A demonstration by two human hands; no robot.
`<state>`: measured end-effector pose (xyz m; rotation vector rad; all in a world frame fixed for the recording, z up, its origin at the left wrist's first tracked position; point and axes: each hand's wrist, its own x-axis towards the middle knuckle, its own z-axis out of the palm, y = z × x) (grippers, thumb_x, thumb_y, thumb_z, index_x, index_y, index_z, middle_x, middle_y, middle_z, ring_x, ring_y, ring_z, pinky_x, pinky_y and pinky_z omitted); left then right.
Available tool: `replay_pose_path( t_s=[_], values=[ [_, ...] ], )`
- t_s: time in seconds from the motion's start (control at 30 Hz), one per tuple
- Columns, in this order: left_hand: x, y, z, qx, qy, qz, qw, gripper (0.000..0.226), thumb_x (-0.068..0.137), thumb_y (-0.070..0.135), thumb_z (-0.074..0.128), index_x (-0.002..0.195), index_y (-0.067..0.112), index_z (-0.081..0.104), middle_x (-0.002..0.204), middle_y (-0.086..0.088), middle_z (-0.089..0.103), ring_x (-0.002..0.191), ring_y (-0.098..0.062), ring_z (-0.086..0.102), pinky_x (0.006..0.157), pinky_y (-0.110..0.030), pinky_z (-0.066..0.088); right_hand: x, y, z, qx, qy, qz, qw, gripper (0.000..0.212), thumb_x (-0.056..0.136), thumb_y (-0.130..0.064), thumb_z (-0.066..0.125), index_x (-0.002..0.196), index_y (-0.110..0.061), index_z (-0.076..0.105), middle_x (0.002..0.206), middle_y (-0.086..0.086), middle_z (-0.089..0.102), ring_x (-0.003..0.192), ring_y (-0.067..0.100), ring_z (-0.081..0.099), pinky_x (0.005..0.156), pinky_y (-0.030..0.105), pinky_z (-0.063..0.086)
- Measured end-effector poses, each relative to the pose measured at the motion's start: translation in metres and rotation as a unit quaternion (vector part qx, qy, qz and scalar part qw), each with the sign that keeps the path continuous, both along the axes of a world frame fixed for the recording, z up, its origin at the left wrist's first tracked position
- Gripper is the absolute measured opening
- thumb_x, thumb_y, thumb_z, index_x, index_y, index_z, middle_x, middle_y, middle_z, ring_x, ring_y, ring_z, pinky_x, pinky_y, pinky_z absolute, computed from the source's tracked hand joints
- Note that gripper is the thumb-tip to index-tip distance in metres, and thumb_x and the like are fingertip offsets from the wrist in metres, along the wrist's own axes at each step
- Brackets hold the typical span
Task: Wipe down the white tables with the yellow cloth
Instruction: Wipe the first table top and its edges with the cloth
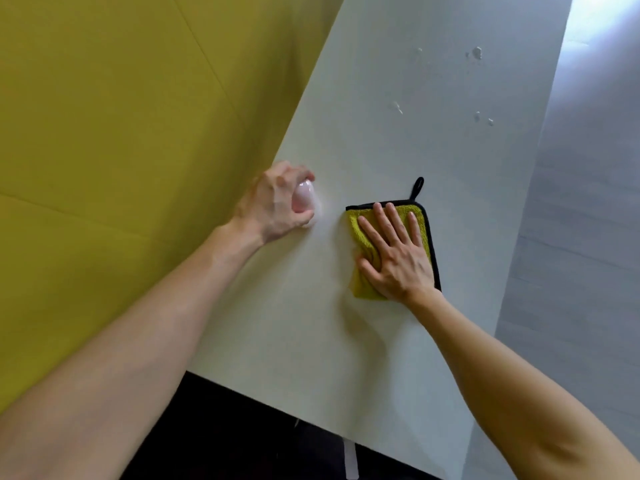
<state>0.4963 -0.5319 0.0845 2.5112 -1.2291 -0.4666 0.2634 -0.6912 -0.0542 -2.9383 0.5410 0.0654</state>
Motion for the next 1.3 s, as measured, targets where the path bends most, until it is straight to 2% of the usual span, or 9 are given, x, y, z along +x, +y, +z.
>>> replay_pose_path(
  t_s=[0.4,0.5,0.63,0.7,0.8,0.9,1.03,1.13,1.3],
  values=[
    [-0.147,0.128,-0.012,-0.005,0.018,-0.119,0.993,0.060,0.081,0.028,0.088,0.134,0.025,0.061,0.123,-0.002,0.062,0.098,-0.028,0.069,0.068,-0.039,0.061,0.014,0.031,0.002,0.047,0.004,-0.071,0.996,0.074,0.109,-0.062,0.032,0.174,-0.032,0.014,0.183,0.004,-0.005,0.169,0.025,-0.012,0.134,0.063,-0.001],
    [-0.154,0.110,-0.010,-0.002,0.023,-0.141,0.990,0.067,0.081,0.036,0.089,0.140,0.026,0.059,0.128,-0.001,0.060,0.104,-0.027,0.067,0.073,-0.040,0.062,0.005,0.022,0.001,0.051,-0.016,-0.038,0.998,0.072,0.110,-0.061,0.035,0.174,-0.033,0.018,0.183,0.003,0.000,0.169,0.025,-0.008,0.134,0.062,0.001],
    [-0.143,0.091,0.007,0.043,0.113,-0.123,0.985,0.094,0.079,0.089,0.064,0.156,0.039,0.045,0.146,0.007,0.055,0.123,-0.016,0.062,0.098,-0.039,0.056,-0.026,-0.012,0.006,0.053,-0.018,0.038,0.998,0.067,0.112,-0.060,0.035,0.173,-0.039,0.019,0.183,-0.003,0.003,0.169,0.021,-0.005,0.135,0.059,0.008],
    [-0.121,0.077,0.007,0.005,0.191,-0.049,0.980,0.077,0.092,0.083,0.053,0.154,0.037,0.051,0.147,0.009,0.058,0.129,-0.010,0.061,0.110,-0.041,0.054,-0.041,-0.044,0.008,0.040,-0.006,0.022,0.999,0.067,0.111,-0.064,0.032,0.173,-0.041,0.016,0.183,-0.004,0.001,0.169,0.019,-0.006,0.135,0.058,0.008],
    [-0.069,0.043,-0.009,0.038,0.116,-0.029,0.992,0.057,0.102,0.055,0.063,0.152,0.028,0.055,0.148,0.002,0.060,0.135,-0.019,0.060,0.114,-0.044,0.051,-0.039,-0.095,0.010,0.033,0.020,-0.131,0.991,0.076,0.107,-0.072,0.026,0.174,-0.038,0.013,0.183,0.000,-0.004,0.169,0.020,-0.010,0.135,0.059,0.001],
    [-0.027,0.004,-0.026,0.158,0.034,-0.074,0.984,0.093,0.086,0.054,0.086,0.164,0.031,0.040,0.168,-0.005,0.043,0.155,-0.029,0.040,0.126,-0.047,0.037,0.006,-0.089,0.009,0.030,0.033,-0.235,0.971,0.095,0.099,-0.085,0.024,0.175,-0.032,0.004,0.182,0.008,-0.013,0.168,0.027,-0.015,0.134,0.058,-0.011],
    [-0.006,-0.050,-0.036,0.259,-0.017,-0.107,0.960,0.154,0.062,0.076,0.092,0.174,0.032,-0.003,0.182,-0.010,-0.007,0.169,-0.030,-0.003,0.135,-0.052,0.014,0.043,-0.016,0.006,0.018,0.001,0.018,1.000,0.087,0.105,-0.074,0.037,0.175,-0.031,0.010,0.183,0.009,-0.004,0.169,0.031,-0.009,0.134,0.062,0.002],
    [-0.013,-0.084,-0.044,0.305,-0.043,-0.115,0.944,0.170,0.051,0.083,0.092,0.171,0.030,-0.017,0.180,-0.016,-0.017,0.168,-0.035,-0.010,0.134,-0.057,0.016,0.029,-0.038,0.006,0.032,-0.010,0.127,0.991,0.075,0.109,-0.058,0.044,0.174,-0.035,0.015,0.183,0.003,0.001,0.169,0.027,-0.006,0.135,0.058,0.002],
    [-0.017,-0.092,-0.049,0.333,-0.081,-0.132,0.930,0.169,0.053,0.085,0.089,0.171,0.028,-0.018,0.179,-0.021,-0.018,0.167,-0.042,-0.008,0.132,-0.059,0.023,-0.028,-0.178,0.002,0.008,0.011,-0.110,0.994,0.079,0.101,-0.055,0.044,0.173,-0.042,0.013,0.183,-0.001,0.000,0.169,0.021,-0.004,0.135,0.058,0.005]
  ],
)
